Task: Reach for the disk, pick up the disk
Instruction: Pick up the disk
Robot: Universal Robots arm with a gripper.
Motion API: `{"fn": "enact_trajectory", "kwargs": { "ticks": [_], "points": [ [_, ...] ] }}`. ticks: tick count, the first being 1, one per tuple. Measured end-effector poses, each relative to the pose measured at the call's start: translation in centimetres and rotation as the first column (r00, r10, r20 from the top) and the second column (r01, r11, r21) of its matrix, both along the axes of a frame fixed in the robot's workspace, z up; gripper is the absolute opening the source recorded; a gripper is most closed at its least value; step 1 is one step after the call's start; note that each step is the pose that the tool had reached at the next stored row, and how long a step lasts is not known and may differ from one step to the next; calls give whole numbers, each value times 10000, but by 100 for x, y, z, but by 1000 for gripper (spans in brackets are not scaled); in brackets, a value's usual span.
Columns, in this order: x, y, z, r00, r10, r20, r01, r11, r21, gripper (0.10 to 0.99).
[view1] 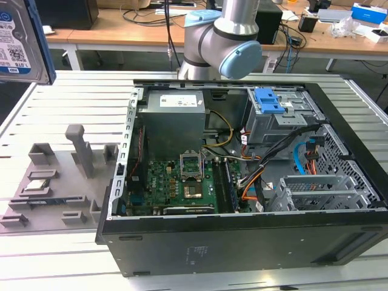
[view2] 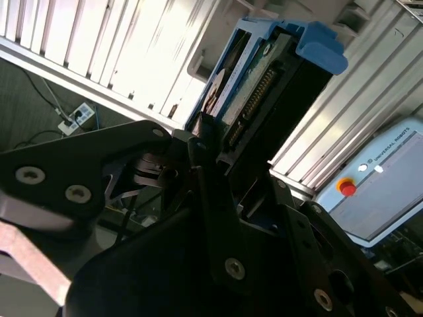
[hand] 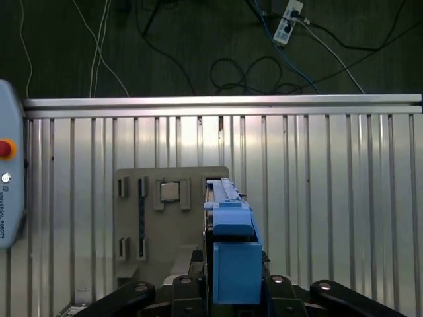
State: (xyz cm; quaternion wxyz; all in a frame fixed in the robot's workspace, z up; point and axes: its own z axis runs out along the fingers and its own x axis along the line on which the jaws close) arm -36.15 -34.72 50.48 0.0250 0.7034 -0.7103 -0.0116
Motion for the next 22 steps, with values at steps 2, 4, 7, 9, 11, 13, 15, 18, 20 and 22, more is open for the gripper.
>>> {"fn": "enact_trajectory", "kwargs": {
  "ticks": [2,4,7,9,11,13,15,18,20,22],
  "points": [
    [2,0,33,10000,0,-6,0,10000,0,361],
    [5,0,76,10000,-1,-15,1,10000,0,361],
    [8,0,128,10000,0,-24,0,10000,0,361],
    [11,0,177,10000,0,-31,0,10000,0,361],
    [13,0,210,10000,0,-38,0,10000,0,361],
    [17,0,270,10000,0,-50,0,10000,0,361],
    [22,1,340,10000,-1,-62,1,10000,0,361],
    [25,0,397,10000,-1,-74,1,10000,0,361],
    [28,1,445,10000,-1,-82,1,10000,0,361],
    [30,1,474,10000,-1,-89,1,10000,0,361]
  ]
}}
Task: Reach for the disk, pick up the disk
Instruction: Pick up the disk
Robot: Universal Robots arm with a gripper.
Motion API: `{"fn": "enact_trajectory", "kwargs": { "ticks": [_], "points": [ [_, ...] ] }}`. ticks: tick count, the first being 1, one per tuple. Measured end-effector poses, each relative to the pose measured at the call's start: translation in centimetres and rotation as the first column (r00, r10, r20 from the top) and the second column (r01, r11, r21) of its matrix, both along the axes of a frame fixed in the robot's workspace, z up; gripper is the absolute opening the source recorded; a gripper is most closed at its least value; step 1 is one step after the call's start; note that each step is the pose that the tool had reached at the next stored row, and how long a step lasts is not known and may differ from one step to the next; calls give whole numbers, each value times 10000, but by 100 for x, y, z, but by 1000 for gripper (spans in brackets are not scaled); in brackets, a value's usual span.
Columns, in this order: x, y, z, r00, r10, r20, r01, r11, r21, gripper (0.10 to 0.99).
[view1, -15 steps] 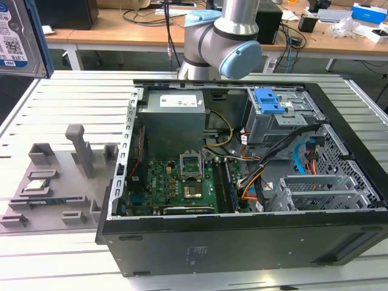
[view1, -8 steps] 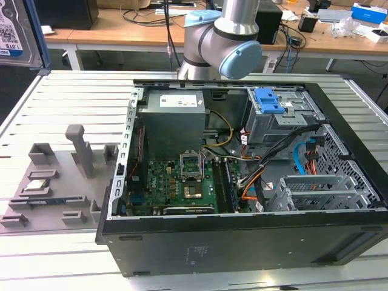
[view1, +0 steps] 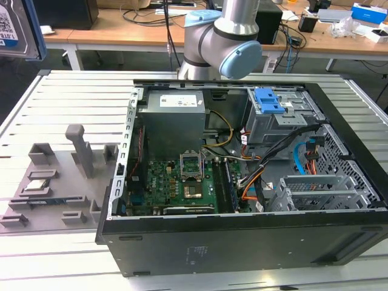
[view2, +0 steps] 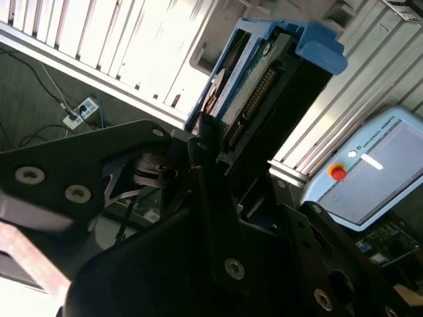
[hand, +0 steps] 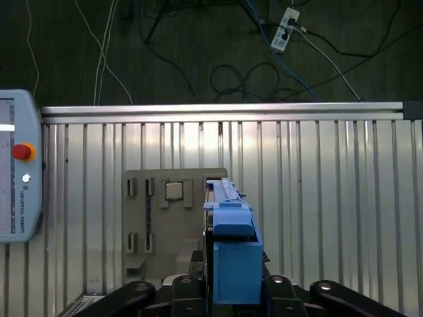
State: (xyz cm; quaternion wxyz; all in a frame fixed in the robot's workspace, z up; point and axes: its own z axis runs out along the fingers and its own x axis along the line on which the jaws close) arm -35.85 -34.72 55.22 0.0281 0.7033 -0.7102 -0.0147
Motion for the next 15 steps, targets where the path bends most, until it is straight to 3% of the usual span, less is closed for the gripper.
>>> {"fn": "enact_trajectory", "kwargs": {
  "ticks": [15],
  "points": [
    [18,0,239,10000,0,-54,0,10000,-1,361]
  ]
}}
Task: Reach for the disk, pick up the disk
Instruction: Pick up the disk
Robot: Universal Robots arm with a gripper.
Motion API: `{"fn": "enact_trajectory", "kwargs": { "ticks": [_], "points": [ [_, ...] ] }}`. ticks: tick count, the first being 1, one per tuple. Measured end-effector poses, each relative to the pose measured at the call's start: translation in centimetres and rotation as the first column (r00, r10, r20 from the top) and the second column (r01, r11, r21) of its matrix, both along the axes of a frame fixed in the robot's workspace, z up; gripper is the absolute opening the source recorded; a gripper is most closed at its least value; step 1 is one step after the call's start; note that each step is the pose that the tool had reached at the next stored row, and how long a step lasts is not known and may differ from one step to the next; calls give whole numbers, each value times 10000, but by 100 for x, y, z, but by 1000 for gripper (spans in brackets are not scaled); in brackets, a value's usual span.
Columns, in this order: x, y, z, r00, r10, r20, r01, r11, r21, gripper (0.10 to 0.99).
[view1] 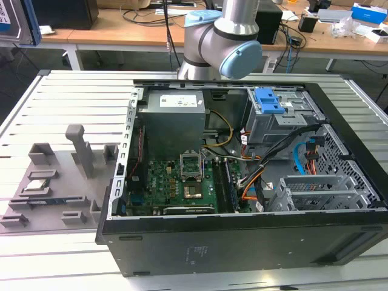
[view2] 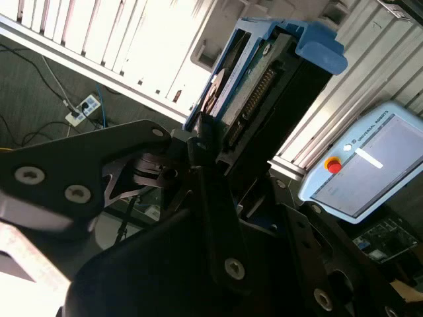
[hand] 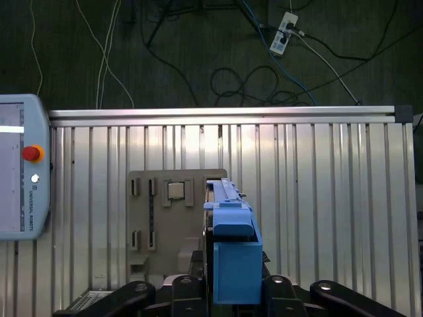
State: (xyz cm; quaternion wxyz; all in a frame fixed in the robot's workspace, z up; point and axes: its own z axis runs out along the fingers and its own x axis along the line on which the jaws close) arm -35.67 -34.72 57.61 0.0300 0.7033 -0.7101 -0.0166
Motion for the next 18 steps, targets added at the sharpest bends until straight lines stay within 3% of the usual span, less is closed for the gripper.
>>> {"fn": "enact_trajectory", "kwargs": {
  "ticks": [4,10,13,18],
  "points": [
    [4,0,48,10000,0,-13,0,10000,0,361],
    [19,-1,49,10000,3,-12,-3,10000,0,361],
    [78,0,49,10000,1,-13,-1,10000,-1,361],
    [251,0,48,10000,0,-13,0,10000,0,361]
  ]
}}
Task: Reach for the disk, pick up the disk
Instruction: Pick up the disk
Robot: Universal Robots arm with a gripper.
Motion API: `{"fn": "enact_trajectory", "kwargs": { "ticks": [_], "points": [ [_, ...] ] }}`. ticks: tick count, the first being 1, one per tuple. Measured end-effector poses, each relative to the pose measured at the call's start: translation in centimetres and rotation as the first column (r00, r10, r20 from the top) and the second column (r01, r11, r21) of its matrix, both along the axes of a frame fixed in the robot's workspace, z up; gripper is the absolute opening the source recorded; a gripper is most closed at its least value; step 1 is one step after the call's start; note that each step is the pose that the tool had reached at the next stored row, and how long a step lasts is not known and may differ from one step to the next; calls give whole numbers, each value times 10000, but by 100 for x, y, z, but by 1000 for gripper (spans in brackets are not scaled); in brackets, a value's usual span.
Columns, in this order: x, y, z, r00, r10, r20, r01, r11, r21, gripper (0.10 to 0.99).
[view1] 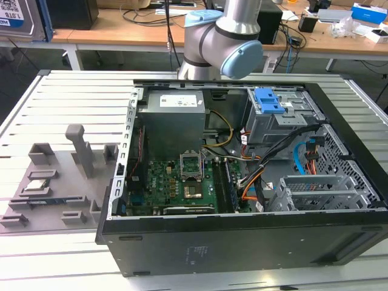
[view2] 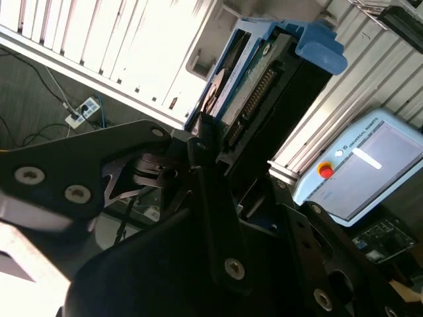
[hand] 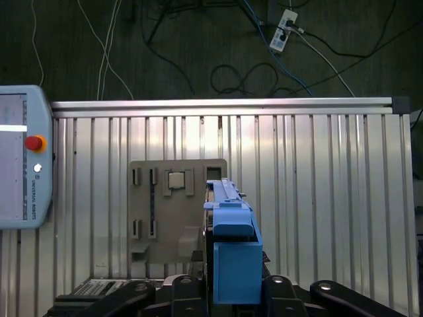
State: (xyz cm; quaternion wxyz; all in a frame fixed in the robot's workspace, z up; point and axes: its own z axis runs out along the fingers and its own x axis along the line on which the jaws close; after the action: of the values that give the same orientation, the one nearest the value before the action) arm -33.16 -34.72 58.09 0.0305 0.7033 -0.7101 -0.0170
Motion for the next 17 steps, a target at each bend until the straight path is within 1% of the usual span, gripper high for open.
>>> {"fn": "enact_trajectory", "kwargs": {
  "ticks": [4,8,12,17],
  "points": [
    [99,0,-21,10000,0,0,0,10000,-2,361],
    [161,0,-59,10000,1,0,-1,10000,-7,361],
    [256,0,-142,10000,0,1,0,10000,-31,361],
    [317,0,-208,10000,0,0,0,10000,-56,361]
  ]
}}
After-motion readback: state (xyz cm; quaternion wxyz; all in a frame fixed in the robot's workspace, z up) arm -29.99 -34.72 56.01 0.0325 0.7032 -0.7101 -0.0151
